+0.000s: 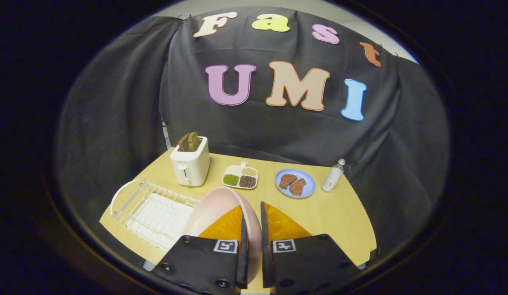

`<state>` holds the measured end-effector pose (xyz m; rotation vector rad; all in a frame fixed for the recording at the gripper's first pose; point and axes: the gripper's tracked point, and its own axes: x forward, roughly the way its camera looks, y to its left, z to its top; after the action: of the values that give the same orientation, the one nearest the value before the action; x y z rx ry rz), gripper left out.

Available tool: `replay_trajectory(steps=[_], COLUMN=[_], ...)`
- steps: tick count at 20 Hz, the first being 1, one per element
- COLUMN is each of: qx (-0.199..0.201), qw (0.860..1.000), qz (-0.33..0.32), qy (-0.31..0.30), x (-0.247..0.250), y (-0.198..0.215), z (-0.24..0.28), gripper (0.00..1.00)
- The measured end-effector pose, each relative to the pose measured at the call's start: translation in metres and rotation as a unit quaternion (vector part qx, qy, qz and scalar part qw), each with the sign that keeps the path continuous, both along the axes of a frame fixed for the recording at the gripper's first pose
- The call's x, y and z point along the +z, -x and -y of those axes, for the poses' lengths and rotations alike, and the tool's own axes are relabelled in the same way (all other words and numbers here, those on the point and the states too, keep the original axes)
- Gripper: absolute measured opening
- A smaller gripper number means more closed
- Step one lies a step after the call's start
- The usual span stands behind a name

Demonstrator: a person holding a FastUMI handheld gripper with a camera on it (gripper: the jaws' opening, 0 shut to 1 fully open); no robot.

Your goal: Take the plate from the dish rack, then take the spoon from the basket and place it into the plate.

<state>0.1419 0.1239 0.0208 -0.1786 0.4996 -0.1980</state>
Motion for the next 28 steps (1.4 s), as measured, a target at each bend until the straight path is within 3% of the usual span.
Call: replay_trajectory(steps=[6, 15, 23, 28], qx=[-0.030, -0.028, -0.051, -0.046], qw=[0.997, 0.984, 0.959, 0.948], qz=[-0.027, -0.061, -0.058, -0.076], qy=[-0.061, -0.168, -0.274, -0.306], x=[-0.026, -0.141, -0.216, -0.247], y=[0.067, 0.135, 0.126, 0.113], z=[0.090, 0.159, 0.173, 0.163], gripper=[0.17, 0.17, 0.17, 0.17])
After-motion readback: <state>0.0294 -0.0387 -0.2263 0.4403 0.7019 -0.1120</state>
